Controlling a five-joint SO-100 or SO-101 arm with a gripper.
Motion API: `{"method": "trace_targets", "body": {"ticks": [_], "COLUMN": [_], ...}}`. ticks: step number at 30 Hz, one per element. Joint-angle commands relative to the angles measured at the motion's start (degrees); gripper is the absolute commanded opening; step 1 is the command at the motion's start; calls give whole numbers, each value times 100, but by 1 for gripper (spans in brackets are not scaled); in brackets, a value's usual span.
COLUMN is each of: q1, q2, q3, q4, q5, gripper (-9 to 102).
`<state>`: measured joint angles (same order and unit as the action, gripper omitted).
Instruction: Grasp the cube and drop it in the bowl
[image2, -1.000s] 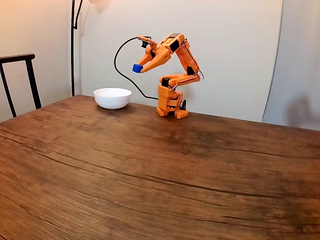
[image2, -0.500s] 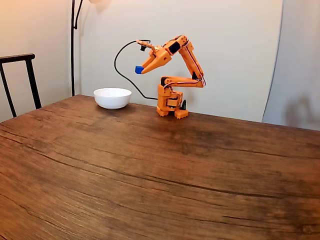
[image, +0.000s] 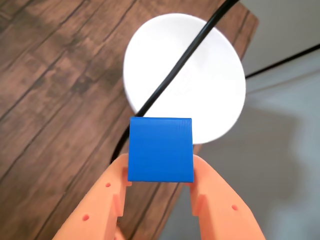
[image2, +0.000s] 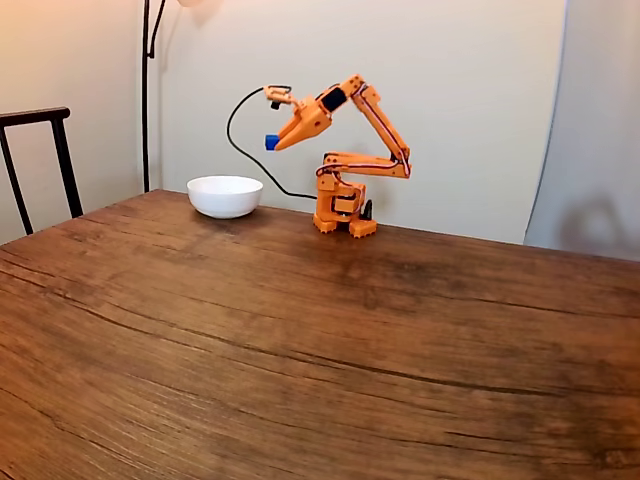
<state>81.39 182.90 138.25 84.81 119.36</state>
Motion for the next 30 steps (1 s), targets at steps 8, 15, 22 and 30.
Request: {"method": "trace_targets", "body": {"ticks": [8, 15, 22, 30], "q1": [290, 1397, 1283, 1310], "q2": [-62, -62, -62, -70], "q3": [1046, 1494, 2320, 2813], "q4": [-1582, -2303, -3190, -4043], "q5": [255, 677, 686, 686], "gripper": [4, 4, 5, 4]}}
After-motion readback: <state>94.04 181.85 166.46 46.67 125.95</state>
